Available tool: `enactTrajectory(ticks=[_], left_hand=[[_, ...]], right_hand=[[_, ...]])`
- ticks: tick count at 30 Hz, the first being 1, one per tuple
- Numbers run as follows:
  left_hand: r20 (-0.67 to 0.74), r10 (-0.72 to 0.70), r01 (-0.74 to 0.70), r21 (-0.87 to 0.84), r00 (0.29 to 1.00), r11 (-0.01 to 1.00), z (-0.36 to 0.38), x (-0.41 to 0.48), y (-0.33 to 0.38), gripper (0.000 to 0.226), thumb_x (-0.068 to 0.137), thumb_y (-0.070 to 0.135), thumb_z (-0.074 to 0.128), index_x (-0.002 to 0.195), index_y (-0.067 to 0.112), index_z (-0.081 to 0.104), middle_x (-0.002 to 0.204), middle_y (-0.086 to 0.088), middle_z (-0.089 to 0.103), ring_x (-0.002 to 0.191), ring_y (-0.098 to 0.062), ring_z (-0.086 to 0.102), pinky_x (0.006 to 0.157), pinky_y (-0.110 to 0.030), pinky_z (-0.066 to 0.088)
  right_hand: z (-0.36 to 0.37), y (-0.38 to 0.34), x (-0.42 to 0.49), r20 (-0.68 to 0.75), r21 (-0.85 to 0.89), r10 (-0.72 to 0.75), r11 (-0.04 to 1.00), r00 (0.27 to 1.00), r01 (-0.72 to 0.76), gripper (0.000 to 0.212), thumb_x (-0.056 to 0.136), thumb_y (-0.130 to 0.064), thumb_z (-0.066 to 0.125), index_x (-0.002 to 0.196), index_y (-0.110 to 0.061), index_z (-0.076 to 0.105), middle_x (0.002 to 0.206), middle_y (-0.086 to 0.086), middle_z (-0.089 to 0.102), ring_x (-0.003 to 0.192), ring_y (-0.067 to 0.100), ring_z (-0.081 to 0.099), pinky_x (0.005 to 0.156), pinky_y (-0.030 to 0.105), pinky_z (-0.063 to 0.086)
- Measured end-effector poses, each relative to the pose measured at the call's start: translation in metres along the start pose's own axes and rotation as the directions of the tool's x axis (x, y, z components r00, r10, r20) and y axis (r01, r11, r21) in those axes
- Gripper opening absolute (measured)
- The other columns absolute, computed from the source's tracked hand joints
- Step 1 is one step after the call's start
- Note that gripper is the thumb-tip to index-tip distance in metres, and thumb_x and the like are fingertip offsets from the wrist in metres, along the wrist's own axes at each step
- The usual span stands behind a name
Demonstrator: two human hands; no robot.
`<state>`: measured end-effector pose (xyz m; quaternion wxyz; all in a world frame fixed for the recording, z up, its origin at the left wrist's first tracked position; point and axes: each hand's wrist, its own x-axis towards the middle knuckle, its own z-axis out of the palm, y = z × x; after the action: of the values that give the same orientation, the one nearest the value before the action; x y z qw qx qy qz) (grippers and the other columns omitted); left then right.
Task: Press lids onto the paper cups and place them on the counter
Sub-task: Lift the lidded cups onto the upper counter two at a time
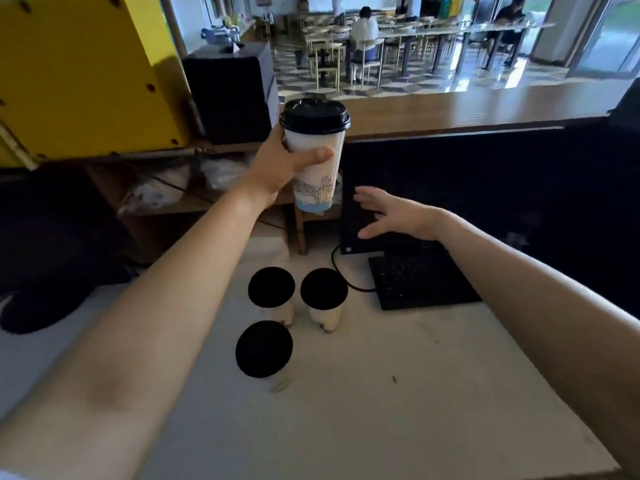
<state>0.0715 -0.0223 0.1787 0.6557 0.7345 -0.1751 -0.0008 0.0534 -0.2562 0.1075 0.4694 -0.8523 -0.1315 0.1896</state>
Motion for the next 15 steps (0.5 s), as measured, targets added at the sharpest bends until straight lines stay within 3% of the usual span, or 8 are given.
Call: enactTrajectory(ticks=[3,6,9,12,15], left_hand=[[0.0,-0.061,0.061,-0.001,0.998,0.998,-0.019,-0.007,-0.02,0.075,0.065,0.02,0.082,0.131,0.011,0.047,0.122,-0.007,0.064,0.11,-0.018,0.062,0.085,-0.03,0.055],[-0.047,-0.107,0.107,-0.008,0.993,0.994,-0.032,-0.014,-0.04,0.061,0.073,0.011,0.076,0.127,0.009,0.047,0.117,-0.004,0.064,0.109,-0.017,0.061,0.089,-0.033,0.054],[-0.044,-0.121,0.12,-0.013,0.992,0.993,-0.039,-0.019,-0.059,0.06,0.074,0.009,0.075,0.128,0.01,0.047,0.118,-0.005,0.064,0.108,-0.016,0.062,0.085,-0.029,0.056],[-0.023,-0.133,0.132,-0.047,0.991,0.99,-0.045,-0.025,-0.074,0.057,0.074,0.009,0.074,0.125,0.013,0.049,0.115,-0.003,0.065,0.107,-0.017,0.063,0.083,-0.028,0.055],[-0.011,-0.136,0.135,-0.07,0.991,0.988,-0.051,-0.029,-0.083,0.053,0.075,0.007,0.073,0.122,0.016,0.05,0.114,-0.002,0.065,0.106,-0.016,0.064,0.082,-0.025,0.055]], right_hand=[[0.036,0.049,0.001,0.151,-0.037,0.145,0.989,0.978,-0.141,0.098,0.078,-0.022,0.075,0.149,-0.031,0.008,0.156,-0.008,0.016,0.144,0.012,0.014,0.116,0.033,0.02],[0.079,0.087,-0.001,0.198,-0.02,0.219,0.975,0.955,-0.22,0.103,0.075,-0.027,0.077,0.149,-0.029,0.005,0.156,-0.01,0.012,0.144,0.012,0.01,0.116,0.034,0.019],[0.118,0.111,0.005,0.154,0.061,0.195,0.977,0.969,-0.206,0.108,0.068,-0.029,0.082,0.148,-0.031,0.01,0.154,-0.011,0.018,0.143,0.01,0.016,0.111,0.028,0.02],[0.147,0.118,0.014,0.057,0.185,0.167,0.967,0.984,-0.175,0.103,0.069,-0.016,0.082,0.146,-0.03,0.014,0.141,-0.013,0.033,0.134,0.005,0.027,0.106,0.024,0.021],[0.166,0.123,0.026,-0.055,0.261,0.167,0.954,0.984,-0.148,0.104,0.065,-0.019,0.085,0.146,-0.029,0.019,0.14,-0.012,0.038,0.132,0.007,0.032,0.111,0.029,0.025]])
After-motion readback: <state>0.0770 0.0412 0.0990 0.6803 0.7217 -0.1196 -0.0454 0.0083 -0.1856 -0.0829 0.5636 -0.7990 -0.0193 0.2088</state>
